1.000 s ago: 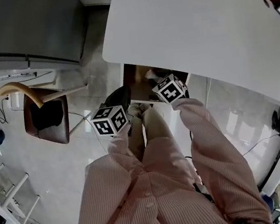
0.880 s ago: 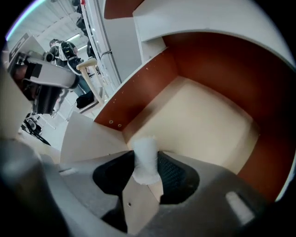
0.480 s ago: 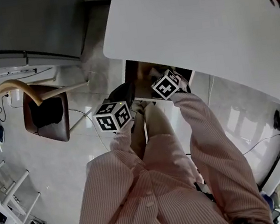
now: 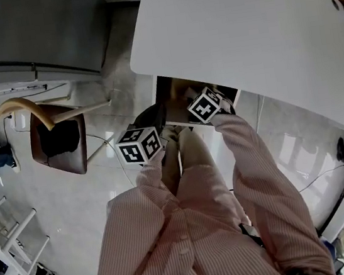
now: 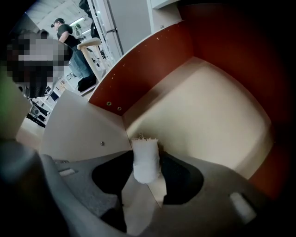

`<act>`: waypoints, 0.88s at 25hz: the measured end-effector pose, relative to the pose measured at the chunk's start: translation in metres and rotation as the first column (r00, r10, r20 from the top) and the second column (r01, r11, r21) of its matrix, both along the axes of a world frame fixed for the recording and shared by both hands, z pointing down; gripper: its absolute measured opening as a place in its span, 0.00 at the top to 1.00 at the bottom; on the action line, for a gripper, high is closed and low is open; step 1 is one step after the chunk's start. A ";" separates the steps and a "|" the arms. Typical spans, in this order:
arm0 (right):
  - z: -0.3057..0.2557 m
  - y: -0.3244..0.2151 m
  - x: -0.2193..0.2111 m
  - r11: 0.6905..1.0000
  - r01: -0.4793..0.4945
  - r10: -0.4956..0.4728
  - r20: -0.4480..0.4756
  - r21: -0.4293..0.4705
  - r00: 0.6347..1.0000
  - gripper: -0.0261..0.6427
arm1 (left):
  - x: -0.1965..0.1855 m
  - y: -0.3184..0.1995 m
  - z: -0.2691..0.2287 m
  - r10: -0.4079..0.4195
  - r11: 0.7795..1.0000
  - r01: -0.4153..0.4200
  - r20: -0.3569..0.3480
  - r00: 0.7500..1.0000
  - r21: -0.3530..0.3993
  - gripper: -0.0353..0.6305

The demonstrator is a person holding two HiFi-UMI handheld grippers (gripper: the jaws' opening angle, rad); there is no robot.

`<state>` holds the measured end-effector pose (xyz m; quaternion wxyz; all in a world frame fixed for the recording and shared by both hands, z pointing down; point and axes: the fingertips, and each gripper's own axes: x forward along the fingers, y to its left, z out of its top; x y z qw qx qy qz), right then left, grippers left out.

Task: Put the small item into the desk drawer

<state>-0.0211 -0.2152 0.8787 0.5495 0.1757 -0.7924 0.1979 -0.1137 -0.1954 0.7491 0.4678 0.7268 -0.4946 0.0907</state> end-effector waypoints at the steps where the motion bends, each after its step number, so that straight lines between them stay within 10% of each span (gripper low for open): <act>1: -0.003 0.000 -0.001 1.000 -0.012 0.012 0.009 -0.003 1.000 0.70 | -0.001 0.001 -0.002 0.002 1.000 -0.002 0.001 1.000 -0.001 0.95; 22: -0.128 0.005 0.011 0.977 -0.187 0.166 0.182 0.103 0.969 0.95 | 0.032 0.006 -0.095 0.095 0.993 -0.094 -0.015 0.995 0.074 0.95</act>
